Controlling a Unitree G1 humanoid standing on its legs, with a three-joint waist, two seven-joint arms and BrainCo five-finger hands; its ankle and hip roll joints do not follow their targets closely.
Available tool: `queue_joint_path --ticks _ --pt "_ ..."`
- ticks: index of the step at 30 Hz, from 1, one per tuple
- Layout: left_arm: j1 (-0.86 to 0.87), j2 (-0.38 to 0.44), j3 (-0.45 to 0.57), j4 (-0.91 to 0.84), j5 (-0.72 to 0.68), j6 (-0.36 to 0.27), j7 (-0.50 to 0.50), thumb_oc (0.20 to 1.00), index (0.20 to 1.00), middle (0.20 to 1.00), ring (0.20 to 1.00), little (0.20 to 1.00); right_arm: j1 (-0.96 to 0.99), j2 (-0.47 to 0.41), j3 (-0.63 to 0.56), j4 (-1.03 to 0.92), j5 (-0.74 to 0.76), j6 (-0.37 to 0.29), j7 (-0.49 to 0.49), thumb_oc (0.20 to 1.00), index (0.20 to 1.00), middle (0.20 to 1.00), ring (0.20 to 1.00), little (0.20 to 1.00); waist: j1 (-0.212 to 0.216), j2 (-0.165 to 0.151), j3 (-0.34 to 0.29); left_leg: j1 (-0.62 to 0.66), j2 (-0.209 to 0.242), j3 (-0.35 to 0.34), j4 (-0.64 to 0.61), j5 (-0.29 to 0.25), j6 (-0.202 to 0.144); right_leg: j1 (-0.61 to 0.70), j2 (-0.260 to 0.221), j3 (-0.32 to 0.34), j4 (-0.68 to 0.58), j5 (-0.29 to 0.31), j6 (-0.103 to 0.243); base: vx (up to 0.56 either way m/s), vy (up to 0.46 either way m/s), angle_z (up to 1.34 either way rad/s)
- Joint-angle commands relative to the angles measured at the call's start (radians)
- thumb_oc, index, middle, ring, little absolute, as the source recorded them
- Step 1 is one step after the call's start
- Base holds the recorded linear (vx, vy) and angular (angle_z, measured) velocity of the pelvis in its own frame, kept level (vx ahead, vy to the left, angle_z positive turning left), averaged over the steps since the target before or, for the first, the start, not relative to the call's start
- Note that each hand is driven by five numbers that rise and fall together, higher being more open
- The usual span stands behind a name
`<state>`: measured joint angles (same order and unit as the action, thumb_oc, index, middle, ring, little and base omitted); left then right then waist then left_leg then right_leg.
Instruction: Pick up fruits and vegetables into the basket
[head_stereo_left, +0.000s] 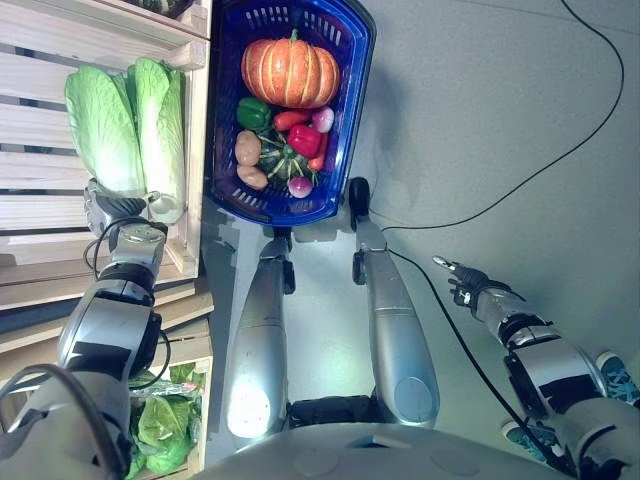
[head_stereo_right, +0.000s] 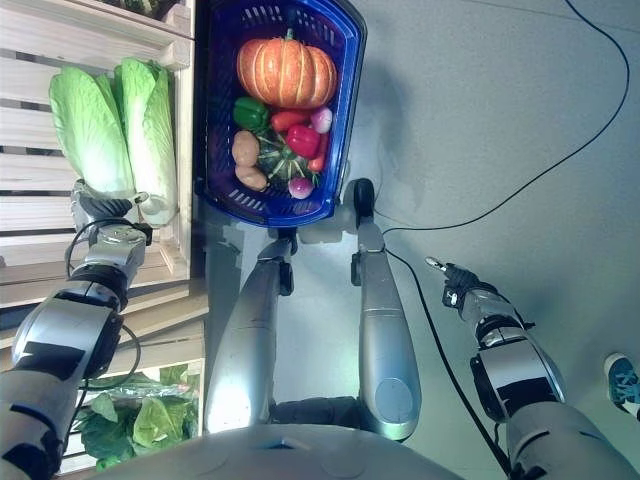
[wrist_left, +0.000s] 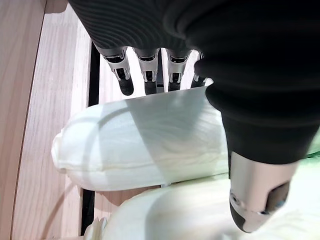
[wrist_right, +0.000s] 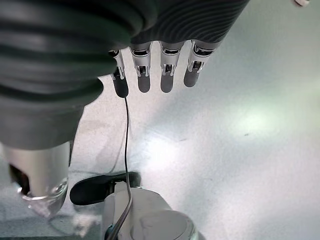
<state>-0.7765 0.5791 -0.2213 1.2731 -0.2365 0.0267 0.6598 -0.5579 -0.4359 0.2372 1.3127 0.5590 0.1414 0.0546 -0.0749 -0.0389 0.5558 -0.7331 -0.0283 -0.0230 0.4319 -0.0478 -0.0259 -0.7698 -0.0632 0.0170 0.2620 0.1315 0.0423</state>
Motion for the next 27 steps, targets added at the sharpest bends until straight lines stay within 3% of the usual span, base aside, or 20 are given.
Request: queue_joint_path --ticks 1,8,9,10,27 --pt "0.015 0.009 0.027 0.085 0.020 0.026 0.024 1.000 1.000 1.000 1.000 1.000 0.055 -0.036 0.042 0.015 0.018 0.029 -0.002 1.000 1.000 1.000 1.000 1.000 0.023 0.006 -0.036 -0.023 -0.006 -0.009 -0.081 0.060 -0.024 0.017 0.058 -0.056 0.120 -0.179 -0.013 0.00 0.000 0.00" --pt "0.002 0.001 0.008 0.088 0.047 0.032 0.020 1.000 1.000 1.000 1.000 1.000 0.049 -0.032 0.051 0.014 0.028 0.026 -0.007 1.000 1.000 1.000 1.000 1.000 0.020 0.004 -0.036 -0.032 -0.005 -0.009 -0.086 0.069 -0.026 0.005 0.060 -0.056 0.117 -0.169 -0.012 0.00 0.000 0.00" --pt "0.002 0.001 0.000 0.086 0.061 0.031 -0.002 0.482 0.482 0.482 0.482 0.482 0.052 -0.032 0.055 0.014 0.032 0.026 -0.006 1.000 1.000 1.000 1.000 1.000 0.021 0.004 -0.036 -0.028 -0.005 -0.009 -0.083 0.064 -0.026 0.008 0.061 -0.056 0.121 -0.175 -0.012 0.00 0.000 0.00" --pt "0.002 0.000 -0.006 0.086 0.066 0.025 -0.017 0.209 0.209 0.209 0.209 0.209 0.054 -0.031 0.055 0.014 0.032 0.023 -0.006 1.000 1.000 1.000 1.000 1.000 0.020 0.004 -0.036 -0.028 -0.005 -0.008 -0.084 0.064 -0.026 0.009 0.061 -0.057 0.121 -0.176 -0.012 0.00 0.000 0.00" --pt "0.008 -0.004 -0.027 0.077 0.029 -0.007 -0.083 0.200 0.200 0.200 0.200 0.200 0.045 -0.039 0.052 0.014 0.030 0.017 -0.004 1.000 1.000 1.000 1.000 1.000 0.017 0.017 -0.036 -0.028 -0.007 -0.006 -0.099 0.073 -0.027 0.006 0.065 -0.059 0.116 -0.176 -0.013 0.00 0.000 0.00"
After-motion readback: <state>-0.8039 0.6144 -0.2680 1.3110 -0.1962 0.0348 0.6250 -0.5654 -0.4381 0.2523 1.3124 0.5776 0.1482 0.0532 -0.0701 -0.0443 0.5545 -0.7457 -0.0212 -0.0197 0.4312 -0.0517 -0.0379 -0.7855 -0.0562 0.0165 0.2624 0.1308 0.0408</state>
